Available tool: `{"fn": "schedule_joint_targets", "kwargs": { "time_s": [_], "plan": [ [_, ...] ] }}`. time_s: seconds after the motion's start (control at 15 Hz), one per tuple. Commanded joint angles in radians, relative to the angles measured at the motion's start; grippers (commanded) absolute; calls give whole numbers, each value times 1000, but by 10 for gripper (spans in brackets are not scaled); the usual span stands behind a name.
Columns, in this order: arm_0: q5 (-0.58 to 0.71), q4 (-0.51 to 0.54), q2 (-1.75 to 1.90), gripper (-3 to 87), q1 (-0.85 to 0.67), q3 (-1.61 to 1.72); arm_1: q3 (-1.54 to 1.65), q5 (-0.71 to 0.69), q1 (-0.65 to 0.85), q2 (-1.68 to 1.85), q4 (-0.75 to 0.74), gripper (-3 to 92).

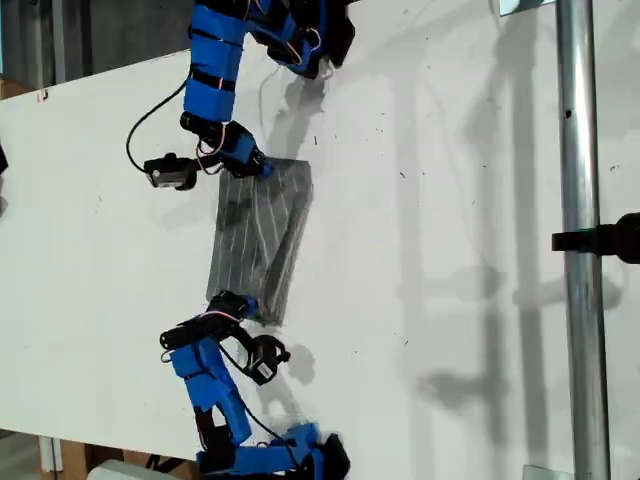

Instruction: Grasp corners of a towel and fold twice.

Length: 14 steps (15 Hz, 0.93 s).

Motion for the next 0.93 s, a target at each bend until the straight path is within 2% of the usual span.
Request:
{"fn": "schedule_joint_targets", "kwargs": {
  "time_s": [0.0, 0.33, 0.53, 0.87],
  "plan": [
    [80, 5, -14, -30, -101, -172, -44, -58, 117, 84, -11, -2],
    [115, -95, 64, -29, -219, -192, -163, -193, 290, 138, -64, -2],
    [117, -135, 61, -29, -253, -187, -143, -235, 333, 193, -114, -2],
    [63, 2, -129, 40, -183, -166, 18, -146, 169, 183, -87, -2]
  ]
}}
